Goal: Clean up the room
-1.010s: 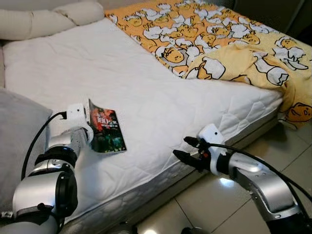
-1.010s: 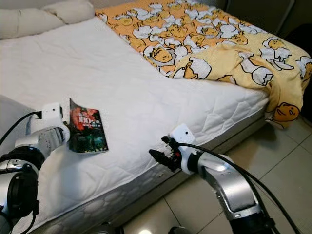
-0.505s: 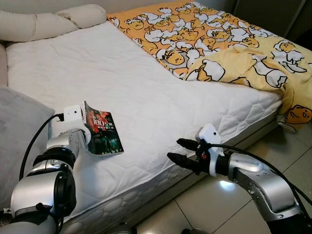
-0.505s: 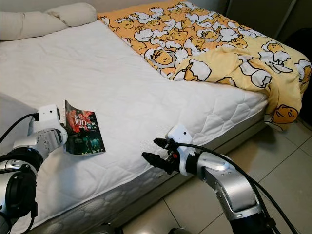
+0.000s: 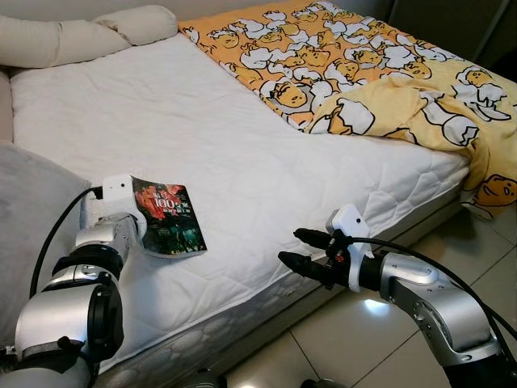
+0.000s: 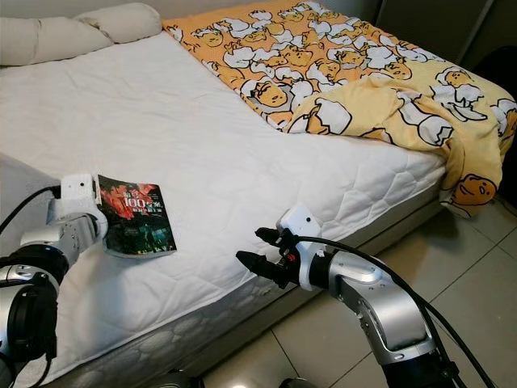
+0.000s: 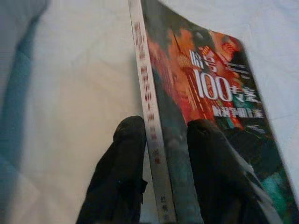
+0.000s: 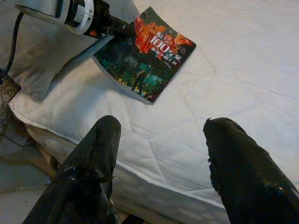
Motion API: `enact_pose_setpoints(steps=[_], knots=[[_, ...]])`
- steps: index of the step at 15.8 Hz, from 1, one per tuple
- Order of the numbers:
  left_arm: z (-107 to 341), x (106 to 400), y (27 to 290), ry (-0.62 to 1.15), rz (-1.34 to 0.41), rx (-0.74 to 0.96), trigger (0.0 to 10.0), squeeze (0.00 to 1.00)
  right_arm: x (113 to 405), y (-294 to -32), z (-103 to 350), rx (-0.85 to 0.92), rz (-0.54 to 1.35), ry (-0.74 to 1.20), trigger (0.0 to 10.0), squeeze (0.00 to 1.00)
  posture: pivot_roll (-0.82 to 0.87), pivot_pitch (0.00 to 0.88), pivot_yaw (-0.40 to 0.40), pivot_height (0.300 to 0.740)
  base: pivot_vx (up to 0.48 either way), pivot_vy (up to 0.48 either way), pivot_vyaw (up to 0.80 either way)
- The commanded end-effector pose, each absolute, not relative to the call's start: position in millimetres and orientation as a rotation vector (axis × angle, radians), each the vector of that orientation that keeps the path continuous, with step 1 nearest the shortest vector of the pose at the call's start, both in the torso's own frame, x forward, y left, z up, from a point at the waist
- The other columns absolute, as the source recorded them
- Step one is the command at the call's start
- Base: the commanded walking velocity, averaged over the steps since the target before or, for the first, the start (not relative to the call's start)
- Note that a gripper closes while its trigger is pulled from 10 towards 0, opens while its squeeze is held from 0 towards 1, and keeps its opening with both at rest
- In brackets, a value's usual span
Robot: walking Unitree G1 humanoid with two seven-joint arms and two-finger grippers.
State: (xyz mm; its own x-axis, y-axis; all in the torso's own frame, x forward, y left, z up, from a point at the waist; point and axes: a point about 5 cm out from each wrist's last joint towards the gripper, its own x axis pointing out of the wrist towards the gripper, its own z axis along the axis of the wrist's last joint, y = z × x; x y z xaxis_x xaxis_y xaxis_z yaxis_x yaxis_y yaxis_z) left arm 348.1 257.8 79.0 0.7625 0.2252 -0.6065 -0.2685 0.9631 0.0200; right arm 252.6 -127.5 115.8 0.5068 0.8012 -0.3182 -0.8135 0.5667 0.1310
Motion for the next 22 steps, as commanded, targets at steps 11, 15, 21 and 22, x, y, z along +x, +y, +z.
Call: enact_pose_setpoints(steps=[11,15,21,22], knots=[[126,358,237,0.19,-0.014,0.055,10.0,1.0,258,-151,112,0.008,0.497,0.26,10.0,0.0,-0.09,0.0,0.059,0.74,0.0,0.0,0.0],[136,318,199,0.065,-0.109,0.088,10.0,1.0,256,-156,115,0.054,0.3,0.211,10.0,0.0,-0.08,0.0,0.061,0.74,0.0,-0.096,0.0],[138,276,186,0.111,-0.114,0.215,10.0,1.0,252,-152,104,0.004,0.184,0.212,10.0,0.0,-0.04,0.0,0.015,0.74,0.0,-0.387,0.0],[138,275,186,0.116,-0.106,0.215,10.0,1.0,252,-153,104,0.005,0.18,0.214,10.0,0.0,-0.04,0.0,0.015,0.74,0.0,-0.386,0.0]])
